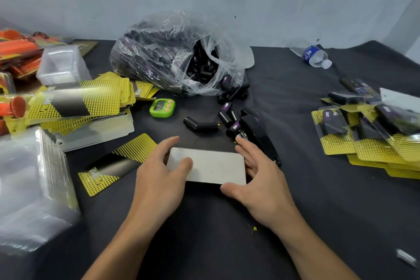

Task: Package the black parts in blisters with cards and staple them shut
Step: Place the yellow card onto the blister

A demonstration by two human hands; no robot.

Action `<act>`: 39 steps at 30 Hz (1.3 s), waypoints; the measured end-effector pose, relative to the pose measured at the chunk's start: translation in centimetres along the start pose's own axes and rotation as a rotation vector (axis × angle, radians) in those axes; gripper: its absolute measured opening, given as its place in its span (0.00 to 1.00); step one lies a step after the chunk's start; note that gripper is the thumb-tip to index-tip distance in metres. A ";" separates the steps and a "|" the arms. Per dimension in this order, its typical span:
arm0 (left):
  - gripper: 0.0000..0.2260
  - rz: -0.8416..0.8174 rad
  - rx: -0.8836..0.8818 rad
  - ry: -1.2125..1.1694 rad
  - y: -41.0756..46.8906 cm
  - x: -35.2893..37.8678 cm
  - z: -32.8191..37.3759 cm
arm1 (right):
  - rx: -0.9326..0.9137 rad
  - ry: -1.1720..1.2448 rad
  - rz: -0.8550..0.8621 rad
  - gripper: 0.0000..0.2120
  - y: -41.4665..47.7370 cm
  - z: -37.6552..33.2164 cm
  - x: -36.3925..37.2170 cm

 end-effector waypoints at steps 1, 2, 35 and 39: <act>0.21 0.042 -0.027 -0.033 0.1 -0.2 0.0 | -0.002 0.008 0.005 0.50 0.1 0.0 0.0; 0.20 0.058 -0.049 -0.055 0.3 -0.3 0.0 | -0.004 0.009 0.008 0.49 0.1 0.0 0.0; 0.21 0.146 0.123 -0.674 0.0 -3.3 2.2 | 0.054 -0.069 0.367 0.11 -1.5 -1.1 -1.6; 0.20 0.298 0.484 -0.349 -1.6 -3.1 3.4 | 0.217 0.734 -0.050 0.26 -0.7 -3.0 2.3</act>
Point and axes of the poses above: each hand's wrist, its own y-axis towards the middle knuckle, its own x-axis out of the palm, z = x × y, the point moved 4 cm from there along y, towards the middle knuckle, and after that the axes turned 3 degrees about y, right-handed, at the moved point
